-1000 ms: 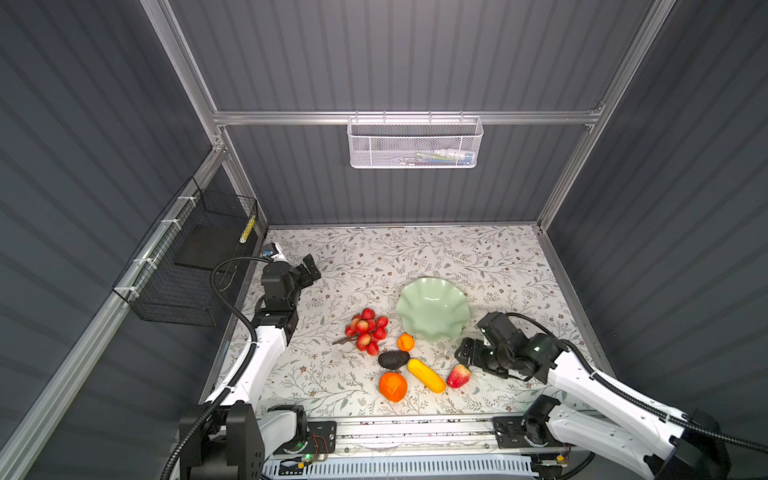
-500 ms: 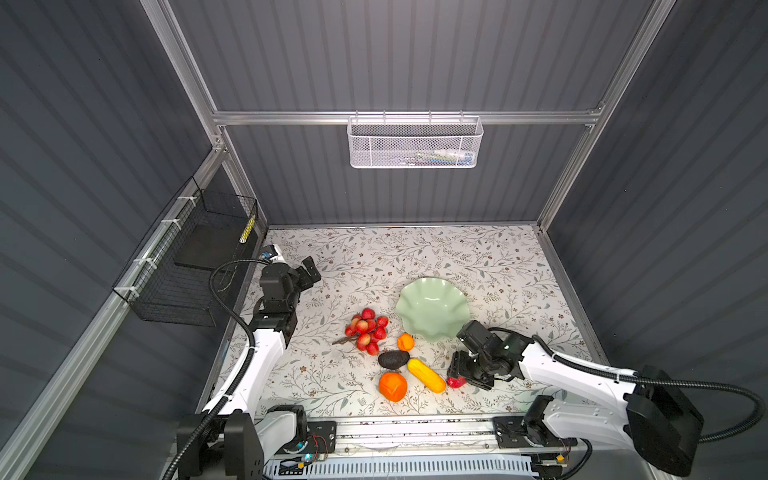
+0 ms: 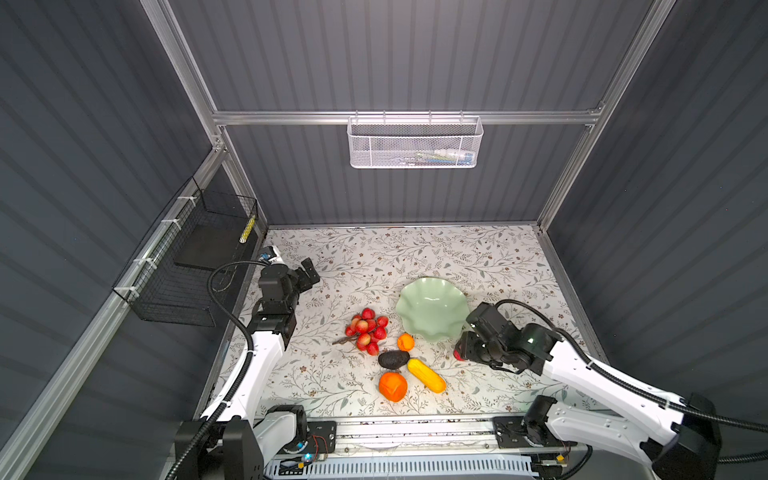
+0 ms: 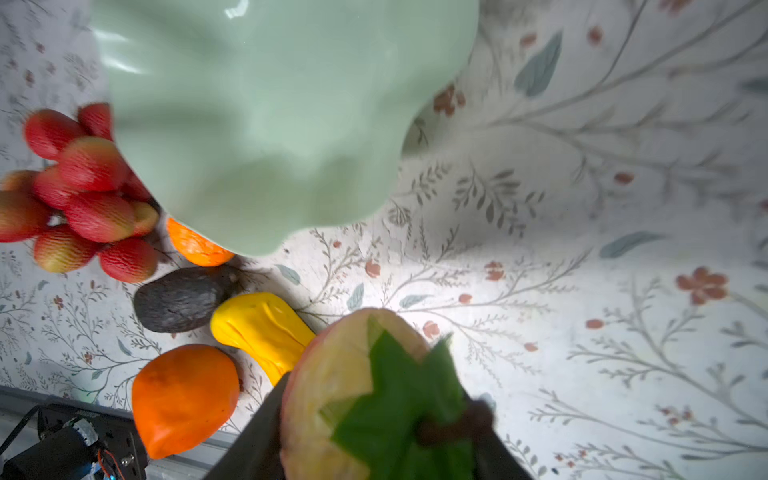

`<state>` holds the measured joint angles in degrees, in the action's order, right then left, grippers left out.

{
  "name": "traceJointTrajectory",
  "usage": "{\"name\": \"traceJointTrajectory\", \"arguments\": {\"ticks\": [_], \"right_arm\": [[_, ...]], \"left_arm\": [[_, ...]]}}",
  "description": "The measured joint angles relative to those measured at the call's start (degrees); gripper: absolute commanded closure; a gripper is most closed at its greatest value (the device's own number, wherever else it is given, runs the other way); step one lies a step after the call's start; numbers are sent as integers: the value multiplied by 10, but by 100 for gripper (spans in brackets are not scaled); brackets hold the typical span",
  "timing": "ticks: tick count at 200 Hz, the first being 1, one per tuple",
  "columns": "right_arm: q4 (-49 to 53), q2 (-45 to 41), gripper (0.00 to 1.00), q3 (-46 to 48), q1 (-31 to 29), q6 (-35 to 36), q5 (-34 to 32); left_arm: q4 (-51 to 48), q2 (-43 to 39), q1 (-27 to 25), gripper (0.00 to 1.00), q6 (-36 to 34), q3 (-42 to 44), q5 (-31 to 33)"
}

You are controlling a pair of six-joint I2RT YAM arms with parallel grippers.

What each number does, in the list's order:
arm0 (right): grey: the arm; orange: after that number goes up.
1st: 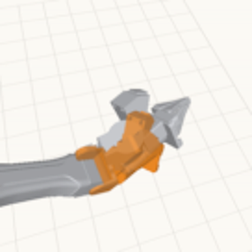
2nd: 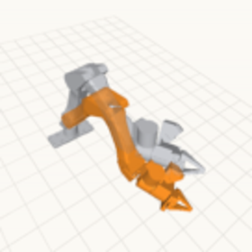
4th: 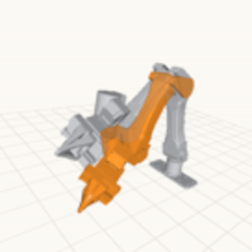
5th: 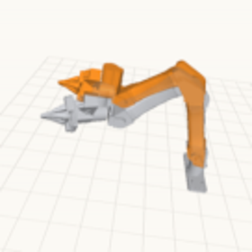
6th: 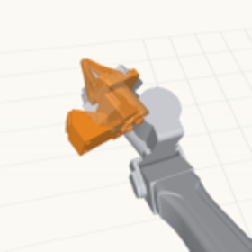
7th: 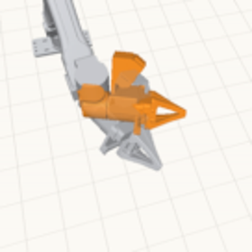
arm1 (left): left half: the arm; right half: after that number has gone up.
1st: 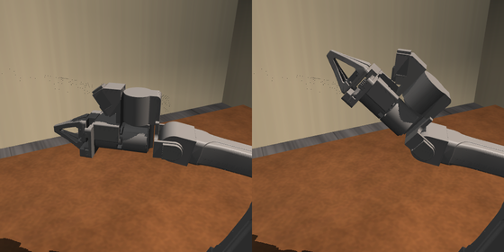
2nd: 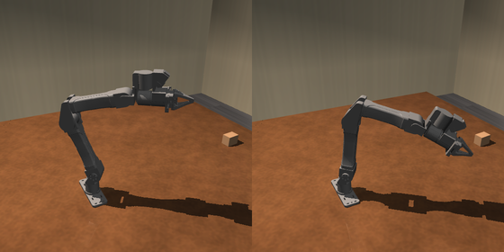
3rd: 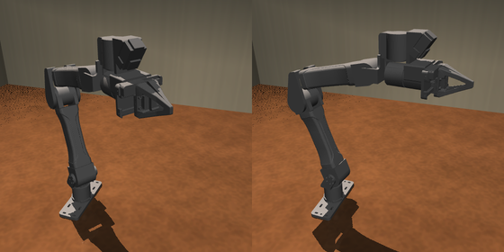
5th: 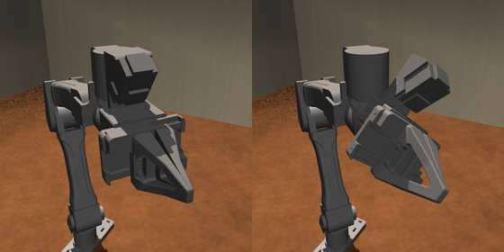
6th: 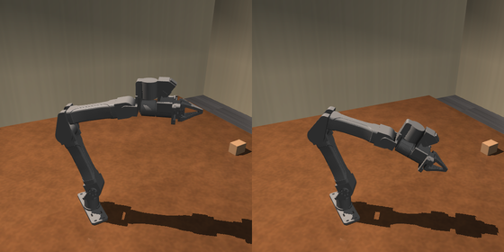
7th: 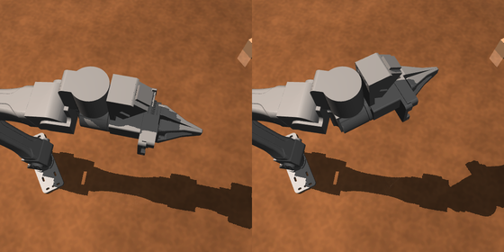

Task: Place and organize the fake fruits in the fruit bowl
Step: 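Carry the strawberry into the green bowl and release it with the right gripper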

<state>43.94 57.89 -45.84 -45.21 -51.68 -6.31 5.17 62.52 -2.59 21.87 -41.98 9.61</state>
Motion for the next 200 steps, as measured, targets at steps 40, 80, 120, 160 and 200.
{"name": "traceJointTrajectory", "arguments": {"ticks": [40, 80, 120, 160, 200], "right_arm": [[-2, 98, 56, -116, 6, 90, -53], [-64, 249, 56, -176, 34, 163, -18], [-114, 385, 54, -248, 61, 224, 18], [-138, 489, 50, -311, 100, 259, 74], [-144, 541, 36, -328, 113, 269, 98]], "left_arm": [[-16, 0, 0, 1, 0, 0, -10], [-53, -19, 0, 1, 0, 0, -38], [-99, -39, 0, 2, 0, -10, -70], [-149, -51, 0, 5, -4, -14, -115], [-222, -60, 0, 9, -14, -33, -169]]}}
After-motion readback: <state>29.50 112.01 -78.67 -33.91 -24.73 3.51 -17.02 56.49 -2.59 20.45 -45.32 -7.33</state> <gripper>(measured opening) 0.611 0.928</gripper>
